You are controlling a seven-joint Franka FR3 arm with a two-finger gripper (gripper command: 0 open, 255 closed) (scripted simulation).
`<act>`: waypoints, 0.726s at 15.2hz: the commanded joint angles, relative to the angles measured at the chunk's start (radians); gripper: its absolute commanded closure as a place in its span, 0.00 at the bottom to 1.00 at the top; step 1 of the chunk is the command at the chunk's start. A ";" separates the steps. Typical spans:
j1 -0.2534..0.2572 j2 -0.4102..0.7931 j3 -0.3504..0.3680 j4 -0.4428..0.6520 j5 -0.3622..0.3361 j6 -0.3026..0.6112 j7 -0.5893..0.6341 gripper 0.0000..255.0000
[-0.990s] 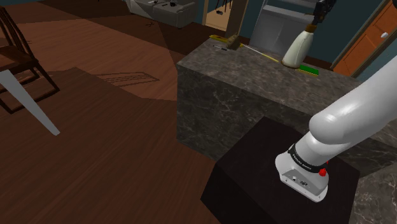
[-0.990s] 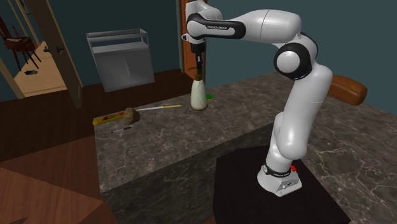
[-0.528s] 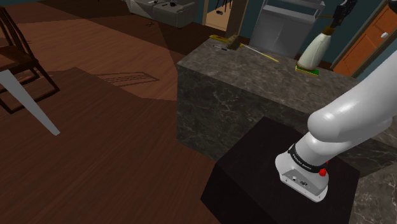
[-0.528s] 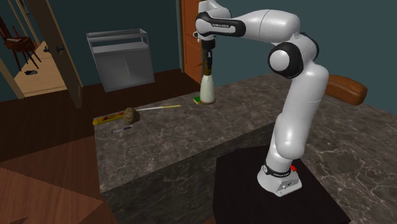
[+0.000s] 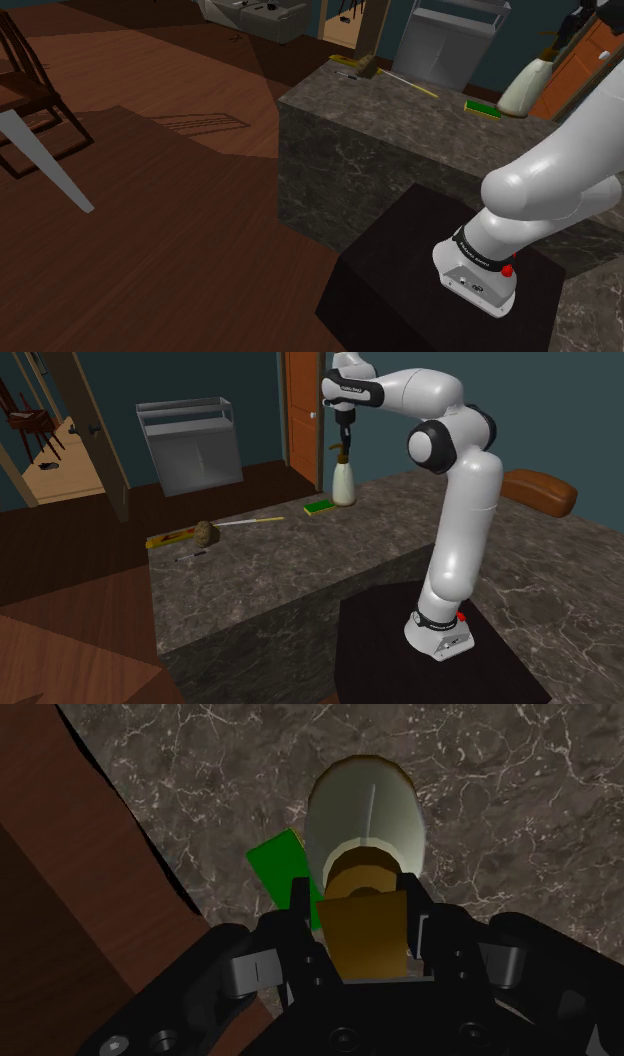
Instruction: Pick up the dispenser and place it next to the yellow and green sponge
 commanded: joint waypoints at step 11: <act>-0.301 0.316 -0.075 0.342 0.235 -0.060 -0.321 1.00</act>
